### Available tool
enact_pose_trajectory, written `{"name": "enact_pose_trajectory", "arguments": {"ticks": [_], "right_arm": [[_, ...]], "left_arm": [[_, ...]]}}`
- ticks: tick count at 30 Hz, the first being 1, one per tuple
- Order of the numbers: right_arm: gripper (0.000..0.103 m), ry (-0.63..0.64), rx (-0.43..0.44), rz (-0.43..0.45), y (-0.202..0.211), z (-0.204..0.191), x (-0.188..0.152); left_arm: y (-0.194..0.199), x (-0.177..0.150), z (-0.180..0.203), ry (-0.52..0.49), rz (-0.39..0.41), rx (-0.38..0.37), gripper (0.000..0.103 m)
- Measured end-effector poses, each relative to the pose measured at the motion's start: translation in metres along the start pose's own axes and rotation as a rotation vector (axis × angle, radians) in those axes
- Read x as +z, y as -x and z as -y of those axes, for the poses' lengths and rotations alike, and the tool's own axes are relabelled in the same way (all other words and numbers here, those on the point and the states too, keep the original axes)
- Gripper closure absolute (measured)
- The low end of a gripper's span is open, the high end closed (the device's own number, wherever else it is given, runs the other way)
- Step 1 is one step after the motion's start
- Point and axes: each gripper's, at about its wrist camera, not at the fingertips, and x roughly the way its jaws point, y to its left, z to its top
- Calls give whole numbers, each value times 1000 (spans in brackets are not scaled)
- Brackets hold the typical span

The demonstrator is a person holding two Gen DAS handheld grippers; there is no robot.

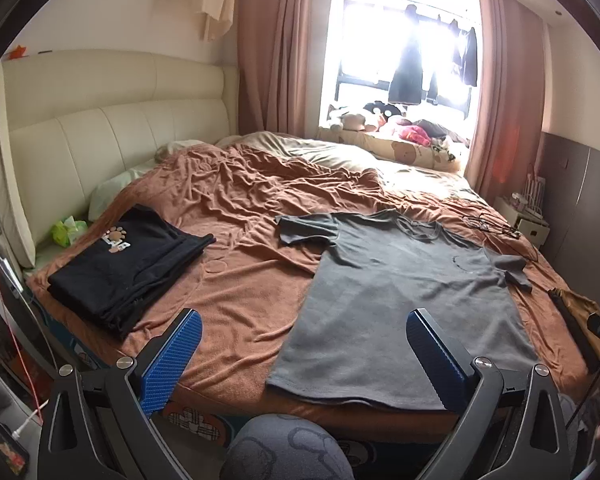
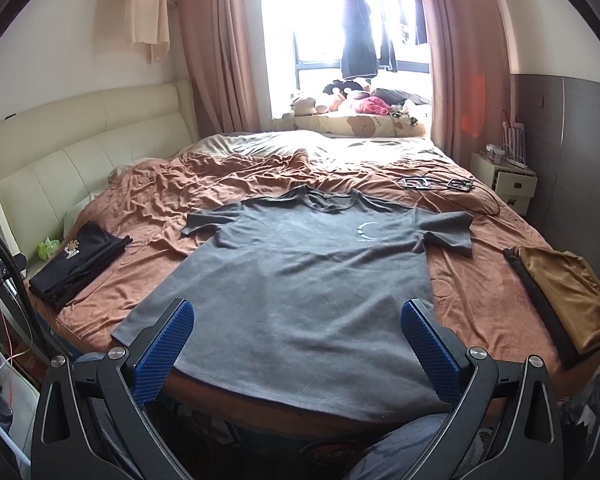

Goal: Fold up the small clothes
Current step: 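Move both tools toward the grey T-shirt lying on the bed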

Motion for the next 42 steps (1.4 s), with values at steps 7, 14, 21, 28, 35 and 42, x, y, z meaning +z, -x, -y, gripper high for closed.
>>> {"name": "enact_pose_trajectory", "arguments": {"ticks": [7,14,21,28,35,42], "right_arm": [[0,-6,-7,-35,-39,-2,18],[0,-7,-7,-80,-83,0,39],[0,-5,1,-120,-128,-2,58],[0,10,-15,-152,-176,-12,79],[0,5,29,-184,-227,-12,100],[0,24,62,-218,-283,-15,122]], "left_arm": [[-45,17,-7,9,-30,17,0],[-90,29,-15,30,-73,23,0],[-131,45,-24,46,-110,21,0],[-180,65,-33,67,-132,-10,1],[-237,85,-39,97,-169,-40,8],[-304,101,-43,108,-243,-67,21]]}}
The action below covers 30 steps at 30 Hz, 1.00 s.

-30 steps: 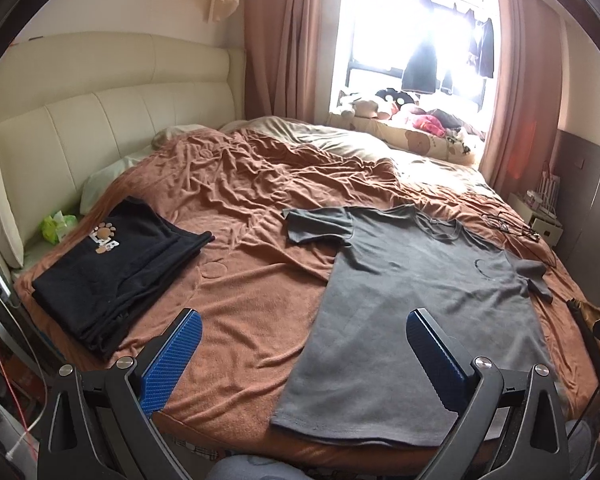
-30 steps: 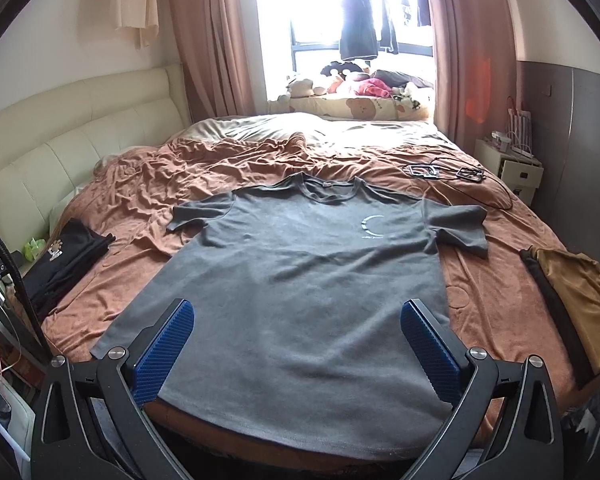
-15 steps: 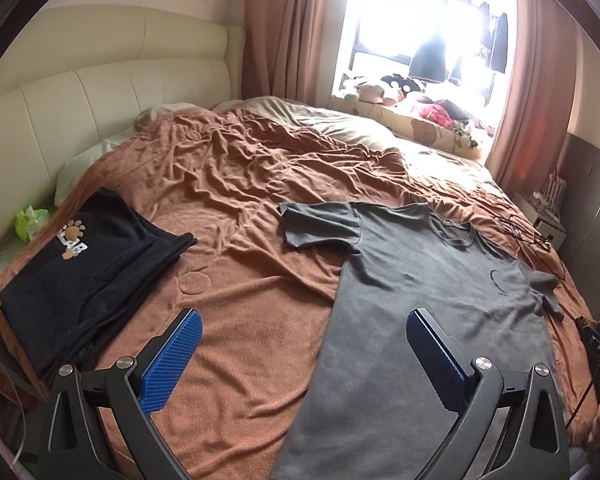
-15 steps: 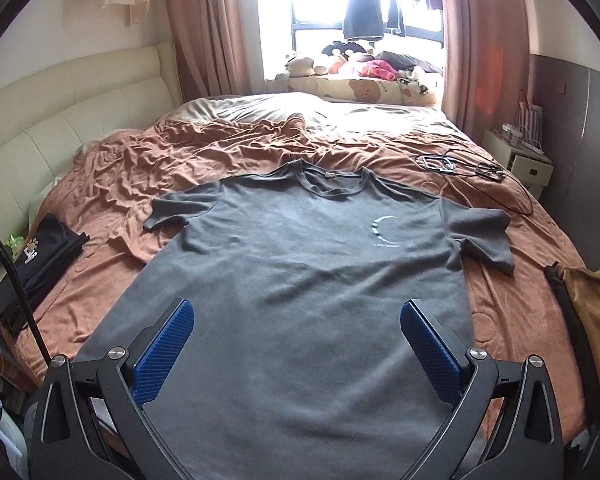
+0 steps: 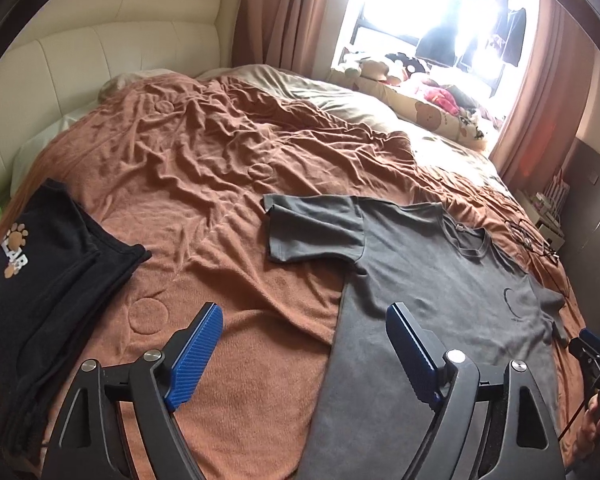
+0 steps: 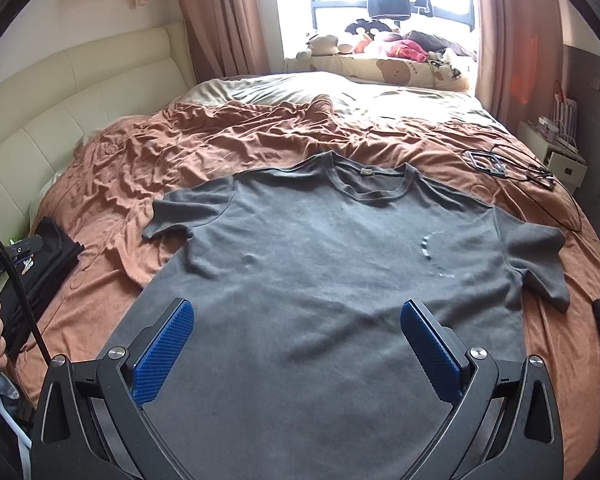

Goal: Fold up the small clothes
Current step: 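Move both tools toward the grey T-shirt lying on the bed, then grasp the shirt's side edge below the sleeve with the left tool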

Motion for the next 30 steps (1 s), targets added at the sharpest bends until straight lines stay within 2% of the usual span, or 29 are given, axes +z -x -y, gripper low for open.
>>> {"name": "enact_pose_trajectory", "arguments": {"ticks": [5,13,16,28,30], "right_arm": [[0,-4,37,-3,-39,-1,20],[16,-9,41,-43,-107,2,43],[23,-42,69,-75,-132,5,50],[34,-121,126,-134,-207,12,67],[36,-132,136,-142,-215,11,69]], "left_arm": [[-49,17,-10,14,-63,3,30],[-122,41,-27,87,-158,-35,40],[-149,48,-32,102,-193,-28,42],[-223,51,-46,183,-300,5,44],[-233,48,-49,214,-329,11,50]]}}
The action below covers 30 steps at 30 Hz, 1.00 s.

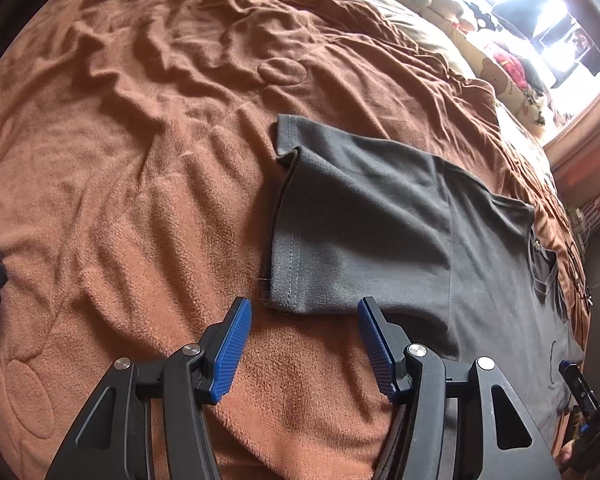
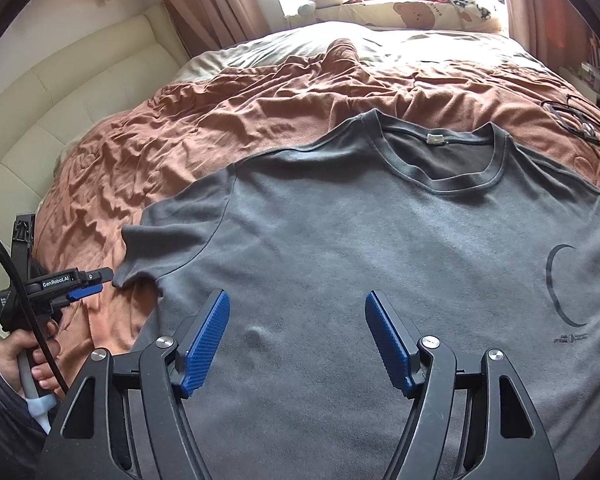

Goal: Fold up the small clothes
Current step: 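Grasp the shirt's side edge below the sleeve with the left tool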

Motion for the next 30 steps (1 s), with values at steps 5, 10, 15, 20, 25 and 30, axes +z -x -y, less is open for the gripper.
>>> {"name": "enact_pose_trajectory", "arguments": {"ticks": [5,10,15,20,25,30], "right_arm": [[54,-41,51,-30,-20,-1,7],[67,-92,131,-88,-50,-6,13],[77,-134,196,-138,-77,-14,19],[80,-165,231,-163,-98,-22,20],[82,-218,268,-167,-113,-27,22],[87,-289,322,-199,-139,-33,20]], "left_arm": [[-21,3,-4,41,-26,31,80],[-6,8,-10,78,34,-2,97],[21,19,1,44,91,-65,97],[35,25,14,19,114,-95,97],[45,31,29,-14,128,-138,97],[50,38,45,-68,131,-170,97]]}}
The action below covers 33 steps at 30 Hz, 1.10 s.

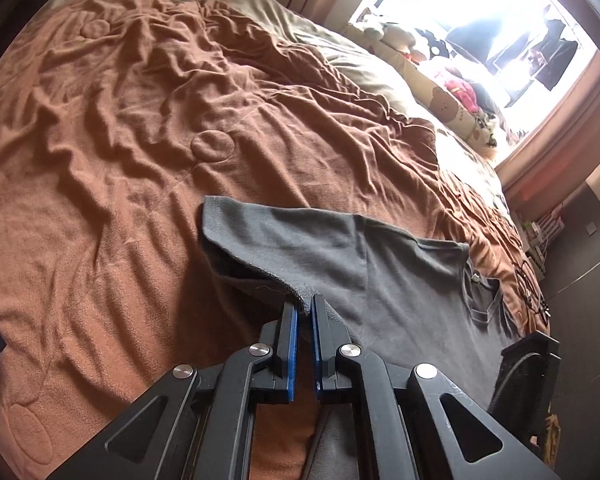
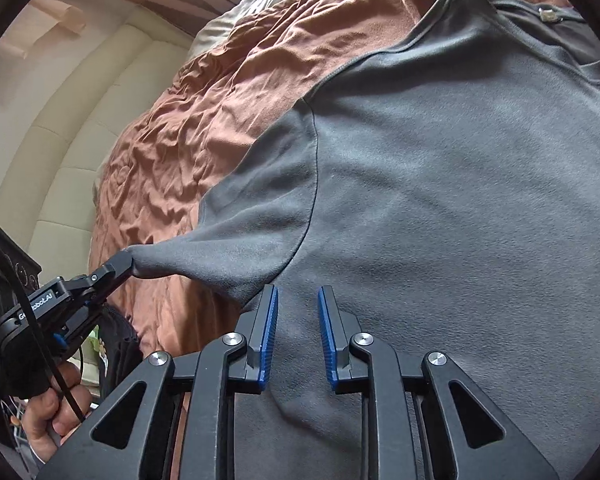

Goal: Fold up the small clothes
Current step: 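Grasp the shirt's side edge below the sleeve with the left tool, then lift and fold the held side over the shirt body, open left tool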

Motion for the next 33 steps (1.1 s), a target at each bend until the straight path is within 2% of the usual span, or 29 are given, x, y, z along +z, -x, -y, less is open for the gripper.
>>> {"name": "enact_pose_trajectory", "arguments": {"ticks": [4,10,12,19,22,24,26,31,33], "right_arm": [[90,-71,67,-42,-28,2,1],[91,-142,102,-81,-58,11,6],[91,-136,108,-88,-58,11,9],[91,-146,93,-63,-18,25,5],[81,-140,60,-30,6,33,3],[60,-142,45,-7,21,41,3],[49,-141,39,18,38,46,1],[46,-144,16,65,76,58,-5],[46,-152,1,83,90,64,-6]], "left_arm": [[0,1,9,-10,-10,-44,97],[-1,-2,22,-44,-33,-78,97],[-1,-4,26,-54,-39,-85,97],[-2,-11,50,-90,-56,-118,97],[-5,-18,65,-118,-70,-124,97],[-10,-24,77,-138,-84,-129,97],[-16,-30,88,-150,-102,-140,97],[-35,-50,113,-178,-162,-167,97],[-44,-61,122,-200,-212,-184,96]]}}
